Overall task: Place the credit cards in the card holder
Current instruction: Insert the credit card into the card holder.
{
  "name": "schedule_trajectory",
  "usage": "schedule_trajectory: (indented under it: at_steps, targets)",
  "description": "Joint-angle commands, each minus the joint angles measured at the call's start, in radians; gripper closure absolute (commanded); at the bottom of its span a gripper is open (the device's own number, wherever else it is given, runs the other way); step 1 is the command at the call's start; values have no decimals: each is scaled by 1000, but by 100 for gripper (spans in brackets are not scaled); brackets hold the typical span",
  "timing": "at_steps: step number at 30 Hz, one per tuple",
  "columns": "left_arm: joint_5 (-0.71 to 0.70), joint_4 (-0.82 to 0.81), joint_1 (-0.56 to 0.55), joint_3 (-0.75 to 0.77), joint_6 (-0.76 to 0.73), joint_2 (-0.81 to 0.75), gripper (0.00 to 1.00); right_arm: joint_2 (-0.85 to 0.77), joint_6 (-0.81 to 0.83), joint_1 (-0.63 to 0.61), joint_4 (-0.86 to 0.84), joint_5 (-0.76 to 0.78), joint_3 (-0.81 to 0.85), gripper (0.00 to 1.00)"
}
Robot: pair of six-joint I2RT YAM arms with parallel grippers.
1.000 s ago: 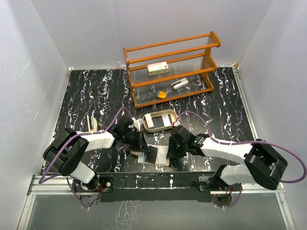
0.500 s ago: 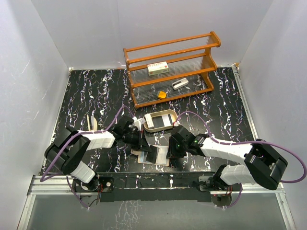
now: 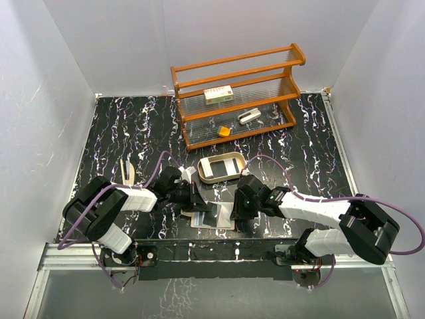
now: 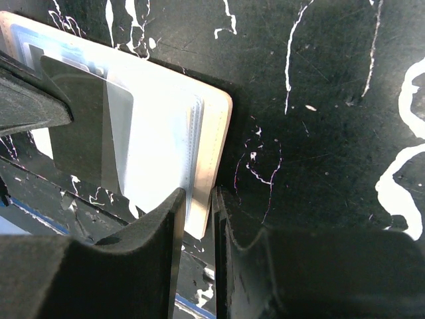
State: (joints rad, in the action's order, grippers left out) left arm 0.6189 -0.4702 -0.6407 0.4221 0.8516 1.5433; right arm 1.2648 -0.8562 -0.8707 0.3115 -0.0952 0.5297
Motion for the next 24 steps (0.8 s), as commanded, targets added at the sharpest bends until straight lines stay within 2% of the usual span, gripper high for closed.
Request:
schedule_trajectory:
  at_steps: [1,4,12,24]
  targets:
    - [-70,-112,-6,-49,91,-10,100,-14,-32,-9,-52,41,-15,80]
    - [-91,-129,-5,-62,115,-21,100,-16,-44,-10,-60,42,-15,80]
    - [-154,-51,-5,-66,56,-74,100,-31,-47,-10,-54,45,-23,80]
    - [-126,-188,-22,-114,148,-23,100,-27,-53,-9,-67,50,-20,80]
